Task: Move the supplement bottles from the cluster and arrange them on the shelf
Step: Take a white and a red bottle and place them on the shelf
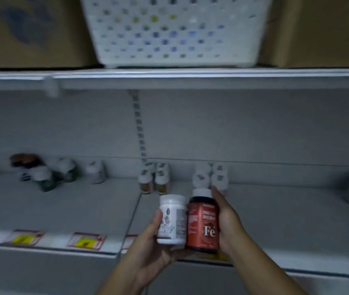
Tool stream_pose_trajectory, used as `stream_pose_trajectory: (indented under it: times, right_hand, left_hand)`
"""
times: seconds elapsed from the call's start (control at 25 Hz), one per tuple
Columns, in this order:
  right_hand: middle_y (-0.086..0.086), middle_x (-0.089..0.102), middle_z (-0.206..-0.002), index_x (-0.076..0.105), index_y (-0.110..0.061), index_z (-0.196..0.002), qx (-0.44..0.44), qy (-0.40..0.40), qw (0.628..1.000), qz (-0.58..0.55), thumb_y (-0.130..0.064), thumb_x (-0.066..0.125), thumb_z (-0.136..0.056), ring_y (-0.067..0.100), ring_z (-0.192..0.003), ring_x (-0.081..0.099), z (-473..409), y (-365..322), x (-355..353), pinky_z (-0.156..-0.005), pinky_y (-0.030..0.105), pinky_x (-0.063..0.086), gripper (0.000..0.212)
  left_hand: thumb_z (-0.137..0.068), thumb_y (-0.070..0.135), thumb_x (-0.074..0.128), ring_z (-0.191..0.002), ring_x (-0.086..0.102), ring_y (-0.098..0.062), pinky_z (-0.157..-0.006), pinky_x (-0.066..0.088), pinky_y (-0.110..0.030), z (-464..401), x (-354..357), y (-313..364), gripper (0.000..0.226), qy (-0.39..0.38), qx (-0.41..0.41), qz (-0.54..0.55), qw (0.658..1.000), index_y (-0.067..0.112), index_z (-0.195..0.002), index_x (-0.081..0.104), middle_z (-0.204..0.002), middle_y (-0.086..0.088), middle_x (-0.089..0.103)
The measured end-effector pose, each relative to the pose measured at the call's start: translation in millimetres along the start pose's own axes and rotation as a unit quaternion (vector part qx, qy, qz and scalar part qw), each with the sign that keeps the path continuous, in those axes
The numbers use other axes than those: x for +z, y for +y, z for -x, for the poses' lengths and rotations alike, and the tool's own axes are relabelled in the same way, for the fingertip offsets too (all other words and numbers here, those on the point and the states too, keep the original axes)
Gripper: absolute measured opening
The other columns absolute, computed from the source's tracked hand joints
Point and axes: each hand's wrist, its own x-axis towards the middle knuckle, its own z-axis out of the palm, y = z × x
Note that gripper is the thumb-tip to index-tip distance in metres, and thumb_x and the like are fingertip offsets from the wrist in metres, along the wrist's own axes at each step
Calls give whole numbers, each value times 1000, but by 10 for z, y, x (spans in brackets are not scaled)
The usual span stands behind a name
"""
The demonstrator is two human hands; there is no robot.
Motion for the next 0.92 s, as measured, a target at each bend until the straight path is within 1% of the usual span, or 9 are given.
stream_pose_trajectory:
  times: [0.12, 0.24, 0.36, 0.48, 0.56, 0.64, 0.76, 0.84, 0.92]
  right_hand:
    - [17, 67, -58, 71, 0, -62, 41, -40, 998, 5, -53, 57, -64, 28, -45, 63, -1, 360, 430, -52, 34, 56, 55]
    - [18, 66, -65, 66, 1, -80, 54, -62, 996, 35, -55, 59, -62, 29, -50, 64, -46, 588, 742, -56, 35, 56, 58]
    - [18, 64, -71, 60, 0, -99, 44, -53, 996, 54, -53, 61, -63, 28, -48, 63, -168, 674, 937, -52, 35, 56, 64]
    - [18, 65, -79, 55, -2, -118, 19, -40, 997, 60, -52, 66, -64, 28, -54, 65, -354, 687, 1016, -56, 36, 55, 75]
    - [17, 67, -77, 55, -4, -117, -2, -49, 997, 66, -48, 66, -65, 29, -56, 65, -497, 654, 1043, -58, 37, 55, 69]
    - [17, 67, -72, 56, -4, -110, -31, -60, 994, 84, -43, 64, -66, 30, -56, 64, -643, 551, 1083, -59, 37, 54, 60]
    - [20, 64, -78, 60, -9, -100, -85, -74, 989, 94, -38, 68, -69, 29, -56, 62, -873, 422, 1225, -59, 36, 54, 43]
    - [23, 61, -87, 62, -12, -96, -93, -52, 990, 97, -36, 71, -68, 30, -60, 62, -1018, 433, 1310, -63, 39, 52, 38]
    - [28, 59, -94, 64, -12, -96, -92, -35, 990, 97, -37, 73, -66, 33, -69, 62, -1126, 481, 1377, -69, 44, 52, 40]
  left_hand:
    - [-35, 33, 94, -79, 71, -28, -66, 60, -37, 411, -334, 241, 79, 31, 66, 52, 996, -1, -101, 70, -95, -20, 72]
    - [-62, 33, 77, -79, 71, -28, -64, 59, -37, 711, -551, 496, 66, 66, 115, 7, 991, 3, -119, 60, -98, -19, 71]
    - [-76, 22, 58, -84, 67, -29, -66, 58, -40, 842, -777, 863, 50, 99, 163, -125, 974, 32, -125, 51, -105, -11, 71]
    - [-81, 8, 63, -92, 65, -21, -79, 56, -37, 760, -908, 1300, 47, 114, 190, -293, 930, 32, -120, 53, -111, -9, 65]
    - [-80, 2, 65, -88, 65, -12, -73, 54, -22, 531, -1035, 1585, 42, 155, 229, -454, 847, 32, -109, 57, -105, -3, 66]
    - [-78, 4, 69, -90, 63, -11, -74, 52, -20, 225, -1128, 1895, 40, 171, 255, -564, 767, 35, -101, 57, -104, 2, 64]
    - [-71, 25, 66, -96, 52, 7, -80, 41, -5, -275, -1321, 2319, 35, 139, 287, -693, 647, 26, -105, 56, -109, 9, 52]
    - [-70, 27, 63, -105, 47, -1, -83, 34, -6, -548, -1482, 2510, 45, 128, 265, -779, 554, 18, -114, 57, -119, 5, 50]
    - [-66, 22, 70, -111, 51, -18, -89, 35, -20, -696, -1638, 2605, 51, 126, 243, -849, 452, 17, -115, 59, -123, -1, 56]
